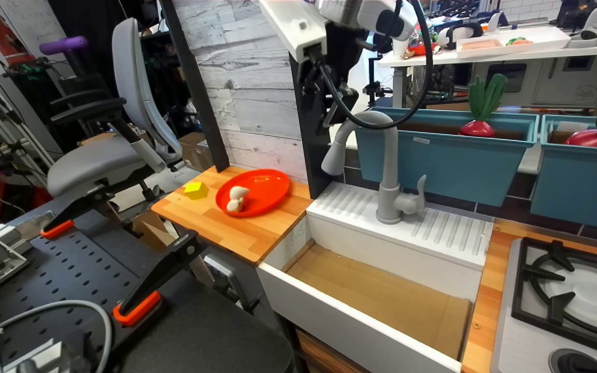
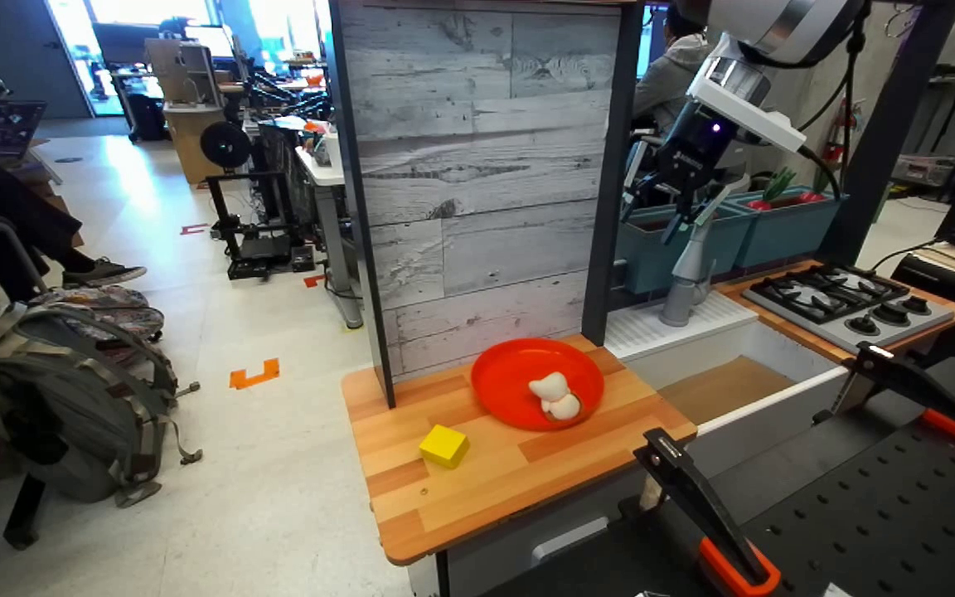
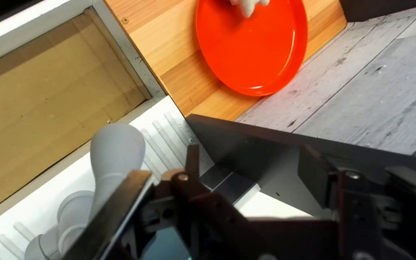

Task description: Move the tap to the left

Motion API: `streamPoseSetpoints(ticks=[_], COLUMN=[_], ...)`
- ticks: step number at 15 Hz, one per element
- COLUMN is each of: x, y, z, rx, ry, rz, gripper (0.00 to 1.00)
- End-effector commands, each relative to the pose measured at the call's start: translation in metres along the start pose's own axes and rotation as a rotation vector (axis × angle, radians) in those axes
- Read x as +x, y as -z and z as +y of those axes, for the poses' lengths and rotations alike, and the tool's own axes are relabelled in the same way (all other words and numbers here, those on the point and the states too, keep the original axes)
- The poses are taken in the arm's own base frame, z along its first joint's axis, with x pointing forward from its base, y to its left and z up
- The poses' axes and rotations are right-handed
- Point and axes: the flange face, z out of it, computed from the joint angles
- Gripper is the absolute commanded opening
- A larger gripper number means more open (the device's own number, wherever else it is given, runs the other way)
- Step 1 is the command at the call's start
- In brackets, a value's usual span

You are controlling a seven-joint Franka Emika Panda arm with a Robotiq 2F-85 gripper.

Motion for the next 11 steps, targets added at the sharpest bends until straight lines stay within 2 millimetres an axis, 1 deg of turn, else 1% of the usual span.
streamPoseSetpoints(ticks=[1, 2, 4, 7, 8, 10, 11], x=[-0.031, -0.042, -0.068, -0.108, -0.074, -0.095, -0.1], y=[0.025, 0.035, 0.046, 0.051, 0.043, 0.046, 0.046], z=[-0.006, -0.007, -0.01, -0.011, -0.012, -0.014, -0.014], rx=[-0.024, -0.043, -0.079, -0.151, -0.11, -0.134, -0.135], ry=[0.085, 0.12, 0.206, 0.342, 0.265, 0.306, 0.313], rz=[-0.008, -0.004, -0.016, -0.081, -0.05, -0.071, -0.074], gripper=[0.99, 1.0, 1.0, 1.0, 1.0, 1.0, 1.0])
